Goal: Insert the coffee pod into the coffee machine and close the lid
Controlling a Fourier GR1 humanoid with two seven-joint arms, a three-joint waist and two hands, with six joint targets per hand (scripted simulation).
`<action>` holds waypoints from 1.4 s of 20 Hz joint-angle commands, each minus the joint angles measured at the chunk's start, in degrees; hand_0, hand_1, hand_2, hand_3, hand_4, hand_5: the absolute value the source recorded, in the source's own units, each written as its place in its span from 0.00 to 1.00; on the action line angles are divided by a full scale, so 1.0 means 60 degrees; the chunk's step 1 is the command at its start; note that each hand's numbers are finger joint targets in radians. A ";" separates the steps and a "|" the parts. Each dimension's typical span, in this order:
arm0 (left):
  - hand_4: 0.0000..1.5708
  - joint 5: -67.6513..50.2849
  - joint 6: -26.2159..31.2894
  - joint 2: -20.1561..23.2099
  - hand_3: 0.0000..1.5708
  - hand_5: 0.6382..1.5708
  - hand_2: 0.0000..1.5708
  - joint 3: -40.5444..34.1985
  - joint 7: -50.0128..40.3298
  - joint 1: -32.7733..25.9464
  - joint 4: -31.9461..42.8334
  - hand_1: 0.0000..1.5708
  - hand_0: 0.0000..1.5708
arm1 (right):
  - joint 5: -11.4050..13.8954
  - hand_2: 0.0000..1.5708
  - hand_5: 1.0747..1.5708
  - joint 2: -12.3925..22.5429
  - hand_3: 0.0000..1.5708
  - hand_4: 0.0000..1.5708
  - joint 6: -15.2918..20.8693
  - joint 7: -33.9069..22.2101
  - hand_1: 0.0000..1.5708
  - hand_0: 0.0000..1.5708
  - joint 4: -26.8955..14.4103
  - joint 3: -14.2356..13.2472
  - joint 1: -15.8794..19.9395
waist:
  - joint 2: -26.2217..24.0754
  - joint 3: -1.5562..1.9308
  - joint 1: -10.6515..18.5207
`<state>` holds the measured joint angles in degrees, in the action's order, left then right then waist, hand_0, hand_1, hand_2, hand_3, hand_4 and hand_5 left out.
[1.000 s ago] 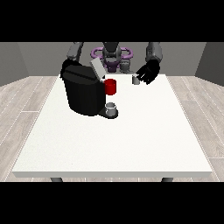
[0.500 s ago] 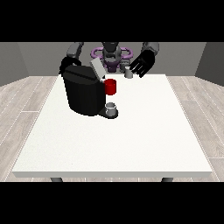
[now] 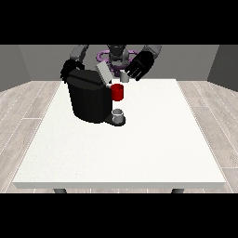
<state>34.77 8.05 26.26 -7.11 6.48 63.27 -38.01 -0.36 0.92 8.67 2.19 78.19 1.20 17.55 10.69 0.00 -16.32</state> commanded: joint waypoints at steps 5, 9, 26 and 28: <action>0.31 0.0179 -0.0379 -0.0157 0.79 1.00 0.83 -0.0032 0.0044 0.0273 0.0113 0.81 0.81 | 0.0178 0.00 1.00 0.0068 0.00 0.35 0.0239 0.0154 0.00 0.00 0.0161 -0.0136 0.0159 | 0.0535 0.0001 -0.0094; 0.32 0.0289 0.0149 -0.0104 0.78 1.00 0.84 0.0104 -0.0534 0.0853 0.0044 0.82 0.82 | -0.0182 0.00 1.00 0.0501 0.00 0.31 -0.0173 0.0467 0.00 0.00 -0.0279 -0.0672 0.0355 | 0.0479 0.0006 -0.0017; 0.33 0.0392 -0.0177 -0.0192 0.77 1.00 0.81 -0.0075 0.0204 0.0330 0.0533 0.77 0.77 | -0.0125 0.00 1.00 0.0189 0.00 0.33 0.0084 -0.0051 0.00 0.00 0.0421 -0.0388 -0.0199 | 0.0542 -0.0001 -0.0206; 0.32 0.0448 0.0012 -0.0259 0.75 1.00 0.79 0.0035 0.0065 0.0361 0.0430 0.74 0.74 | -0.0387 0.00 1.00 0.0227 0.00 0.33 -0.0109 0.0506 0.00 0.00 0.0189 -0.0647 -0.0370 | 0.0457 0.0003 -0.0086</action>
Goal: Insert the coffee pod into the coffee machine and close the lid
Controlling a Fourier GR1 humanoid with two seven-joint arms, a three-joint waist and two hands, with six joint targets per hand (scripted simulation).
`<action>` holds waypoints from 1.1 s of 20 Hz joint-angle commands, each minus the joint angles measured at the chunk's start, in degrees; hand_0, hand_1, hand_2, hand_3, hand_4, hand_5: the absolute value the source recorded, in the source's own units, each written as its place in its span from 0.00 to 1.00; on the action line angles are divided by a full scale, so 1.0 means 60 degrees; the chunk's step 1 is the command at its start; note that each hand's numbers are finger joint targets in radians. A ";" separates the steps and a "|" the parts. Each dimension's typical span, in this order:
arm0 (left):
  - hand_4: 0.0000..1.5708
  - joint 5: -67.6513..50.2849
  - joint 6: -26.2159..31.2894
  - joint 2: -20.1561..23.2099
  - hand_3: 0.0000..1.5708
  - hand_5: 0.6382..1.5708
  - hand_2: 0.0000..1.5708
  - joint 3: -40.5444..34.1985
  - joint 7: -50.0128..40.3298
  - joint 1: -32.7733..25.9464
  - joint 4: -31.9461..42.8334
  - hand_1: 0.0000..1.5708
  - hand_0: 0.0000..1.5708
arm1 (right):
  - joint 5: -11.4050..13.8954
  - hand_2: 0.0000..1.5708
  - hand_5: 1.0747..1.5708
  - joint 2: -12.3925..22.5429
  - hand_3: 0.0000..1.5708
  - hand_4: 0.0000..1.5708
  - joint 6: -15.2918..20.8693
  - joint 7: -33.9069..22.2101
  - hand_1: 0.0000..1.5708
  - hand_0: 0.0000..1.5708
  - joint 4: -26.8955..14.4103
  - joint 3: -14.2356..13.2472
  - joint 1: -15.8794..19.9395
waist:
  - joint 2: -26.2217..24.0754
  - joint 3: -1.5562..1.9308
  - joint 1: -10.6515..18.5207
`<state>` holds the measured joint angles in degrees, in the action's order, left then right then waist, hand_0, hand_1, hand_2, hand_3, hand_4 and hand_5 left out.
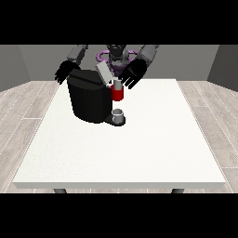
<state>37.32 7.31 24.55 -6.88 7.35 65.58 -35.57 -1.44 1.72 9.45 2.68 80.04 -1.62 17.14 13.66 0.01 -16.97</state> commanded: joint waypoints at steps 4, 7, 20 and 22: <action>0.31 0.0087 -0.0208 -0.0163 0.76 1.00 0.81 -0.0040 -0.0032 0.0240 0.0098 0.77 0.77 | -0.0018 0.00 1.00 -0.0060 0.00 0.29 0.0174 -0.0094 0.00 0.00 0.0052 -0.0081 0.0475 | 0.0422 -0.0001 0.0005; 0.31 0.0073 0.0089 -0.0044 0.75 1.00 0.82 -0.0027 0.0180 -0.0030 0.0261 0.80 0.80 | -0.0012 0.00 1.00 0.0173 0.00 0.29 0.0204 -0.0484 0.00 0.00 0.0239 -0.0204 0.0440 | 0.0239 -0.0003 0.0088; 0.26 0.0340 0.0140 0.0018 0.62 1.00 0.73 0.0098 0.0284 -0.0104 0.0215 0.70 0.70 | -0.0326 0.00 1.00 0.0384 0.00 0.23 -0.0159 -0.0378 0.00 0.00 0.0071 -0.0438 0.0218 | 0.0086 -0.0002 0.0129; 0.25 0.0364 0.0216 0.0021 0.60 1.00 0.71 0.0117 0.0221 0.0074 0.0129 0.67 0.67 | -0.0032 0.00 1.00 0.0286 0.00 0.24 0.0091 -0.0209 0.00 0.00 -0.0148 -0.0331 0.0046 | 0.0050 -0.0001 0.0235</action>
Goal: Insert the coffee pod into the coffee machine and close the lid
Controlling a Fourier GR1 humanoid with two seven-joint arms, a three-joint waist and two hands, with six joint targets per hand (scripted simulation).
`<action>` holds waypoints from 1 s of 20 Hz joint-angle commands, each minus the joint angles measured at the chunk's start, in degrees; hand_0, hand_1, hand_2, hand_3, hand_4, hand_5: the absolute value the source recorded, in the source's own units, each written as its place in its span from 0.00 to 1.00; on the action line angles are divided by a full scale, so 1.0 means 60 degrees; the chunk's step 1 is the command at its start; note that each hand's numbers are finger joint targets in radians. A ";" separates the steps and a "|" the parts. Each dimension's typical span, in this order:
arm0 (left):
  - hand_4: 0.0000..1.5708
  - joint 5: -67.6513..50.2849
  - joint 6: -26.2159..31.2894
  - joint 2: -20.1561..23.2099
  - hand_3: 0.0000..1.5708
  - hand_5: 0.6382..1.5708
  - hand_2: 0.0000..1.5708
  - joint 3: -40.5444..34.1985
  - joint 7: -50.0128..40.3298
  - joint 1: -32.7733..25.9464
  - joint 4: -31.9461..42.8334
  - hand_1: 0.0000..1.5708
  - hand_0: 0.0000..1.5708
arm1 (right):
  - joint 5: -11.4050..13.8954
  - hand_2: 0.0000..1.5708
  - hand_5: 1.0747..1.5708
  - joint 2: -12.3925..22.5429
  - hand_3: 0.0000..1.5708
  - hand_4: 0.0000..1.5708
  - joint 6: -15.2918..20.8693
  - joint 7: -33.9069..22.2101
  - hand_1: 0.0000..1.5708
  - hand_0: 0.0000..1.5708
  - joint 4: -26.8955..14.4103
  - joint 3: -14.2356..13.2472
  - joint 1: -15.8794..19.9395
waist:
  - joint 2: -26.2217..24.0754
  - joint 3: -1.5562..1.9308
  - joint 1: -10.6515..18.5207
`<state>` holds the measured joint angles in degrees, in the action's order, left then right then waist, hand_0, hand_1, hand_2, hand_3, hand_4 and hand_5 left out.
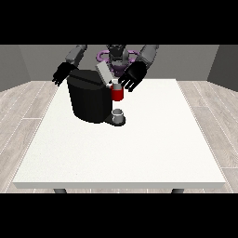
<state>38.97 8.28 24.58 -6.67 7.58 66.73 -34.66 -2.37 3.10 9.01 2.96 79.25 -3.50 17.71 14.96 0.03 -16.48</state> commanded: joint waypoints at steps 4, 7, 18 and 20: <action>0.23 0.0258 -0.0062 -0.0319 0.61 1.00 0.71 0.0282 0.0185 -0.0104 -0.0046 0.67 0.67 | 0.0053 0.00 1.00 -0.0094 0.00 0.28 0.0432 -0.0294 0.00 0.00 -0.0050 -0.0132 0.0678 | 0.0027 -0.0005 0.0359; 0.24 0.0188 -0.0059 0.0321 0.59 1.00 0.71 -0.0045 0.0354 0.0095 0.0051 0.68 0.68 | -0.0107 0.00 1.00 -0.0016 0.00 0.28 -0.0151 0.0331 0.00 0.00 0.0048 0.0005 0.0084 | 0.0348 -0.0003 -0.0071; 0.00 0.0695 0.0687 0.0875 0.00 1.00 0.00 0.0338 0.0794 -0.0102 0.0193 0.00 0.00 | 0.0093 0.00 1.00 -0.0240 0.00 0.27 0.0168 0.0344 0.00 0.00 0.0134 0.0149 -0.0230 | 0.0160 -0.0005 -0.0001; 0.00 0.0650 0.0716 0.0592 0.00 1.00 0.00 0.0347 0.0673 0.0015 -0.0015 0.00 0.00 | -0.0066 0.00 1.00 -0.0056 0.00 0.24 0.0048 0.0368 0.00 0.00 -0.0194 -0.0113 -0.0103 | -0.0036 -0.0003 0.0173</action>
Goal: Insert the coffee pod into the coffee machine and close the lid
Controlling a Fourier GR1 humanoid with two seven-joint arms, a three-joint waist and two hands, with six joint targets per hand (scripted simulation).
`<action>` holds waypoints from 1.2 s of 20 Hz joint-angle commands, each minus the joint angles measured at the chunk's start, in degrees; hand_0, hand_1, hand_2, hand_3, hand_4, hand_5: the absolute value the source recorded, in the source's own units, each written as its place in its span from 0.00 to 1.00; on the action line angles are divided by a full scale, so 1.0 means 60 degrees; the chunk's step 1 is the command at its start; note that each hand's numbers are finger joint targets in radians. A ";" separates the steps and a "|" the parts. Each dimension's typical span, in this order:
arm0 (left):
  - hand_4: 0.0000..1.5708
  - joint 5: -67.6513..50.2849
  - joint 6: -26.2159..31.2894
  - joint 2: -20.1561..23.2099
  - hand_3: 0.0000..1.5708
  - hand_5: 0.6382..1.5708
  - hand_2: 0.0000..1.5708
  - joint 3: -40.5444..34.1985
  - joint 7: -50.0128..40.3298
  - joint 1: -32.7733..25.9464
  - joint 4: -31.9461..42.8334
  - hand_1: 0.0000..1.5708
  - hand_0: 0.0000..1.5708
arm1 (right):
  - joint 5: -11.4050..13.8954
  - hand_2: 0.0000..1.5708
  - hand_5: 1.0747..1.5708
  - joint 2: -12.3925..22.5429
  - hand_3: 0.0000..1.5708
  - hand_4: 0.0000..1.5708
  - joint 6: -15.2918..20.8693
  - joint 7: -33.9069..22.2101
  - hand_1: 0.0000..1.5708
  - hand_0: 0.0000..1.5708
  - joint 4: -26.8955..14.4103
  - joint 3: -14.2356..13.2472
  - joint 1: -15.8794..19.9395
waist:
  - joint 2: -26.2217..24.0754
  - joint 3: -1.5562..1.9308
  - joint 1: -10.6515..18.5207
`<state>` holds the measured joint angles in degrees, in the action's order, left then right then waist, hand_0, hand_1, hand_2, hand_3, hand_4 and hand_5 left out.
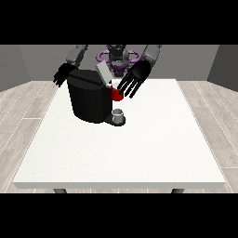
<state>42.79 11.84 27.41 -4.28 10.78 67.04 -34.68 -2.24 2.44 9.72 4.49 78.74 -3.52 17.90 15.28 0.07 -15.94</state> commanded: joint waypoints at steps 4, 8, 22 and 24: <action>0.00 0.0140 -0.0040 -0.0654 0.00 1.00 0.00 0.0160 -0.0342 -0.0293 -0.0131 0.00 0.00 | -0.0019 0.00 1.00 0.0115 0.00 0.22 0.0260 -0.0301 0.00 0.00 -0.0395 -0.0201 0.0037 | -0.0514 -0.0009 0.0365; 0.00 0.0193 0.0072 -0.1064 0.00 1.00 0.00 0.0326 -0.0565 -0.0415 -0.0493 0.00 0.00 | 0.0047 0.00 1.00 -0.0182 0.00 0.24 0.0376 0.0550 0.00 0.00 -0.0975 -0.0202 -0.0481 | -0.0950 -0.0006 0.0722; 0.15 -0.3192 0.0262 -0.2837 0.00 1.00 0.00 -0.2278 0.0259 -0.2699 -0.0708 0.00 0.00 | -0.0525 0.00 1.00 0.0220 0.00 0.27 -0.0061 0.0722 0.00 0.00 -0.1289 -0.0902 -0.2125 | -0.3179 -0.0014 0.2157; 0.00 -0.3468 0.0186 -0.3043 0.00 1.00 0.00 -0.2446 0.0541 -0.3347 -0.0759 0.00 0.00 | -0.0486 0.00 1.00 0.0305 0.00 0.24 0.0155 0.0310 0.00 0.00 -0.1107 -0.0965 -0.2065 | -0.3498 -0.0019 0.2386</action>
<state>26.92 12.54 12.43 -15.74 11.96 52.19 -38.72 -4.92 3.89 10.15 6.84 72.31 -8.43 7.72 -2.09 -0.04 -4.34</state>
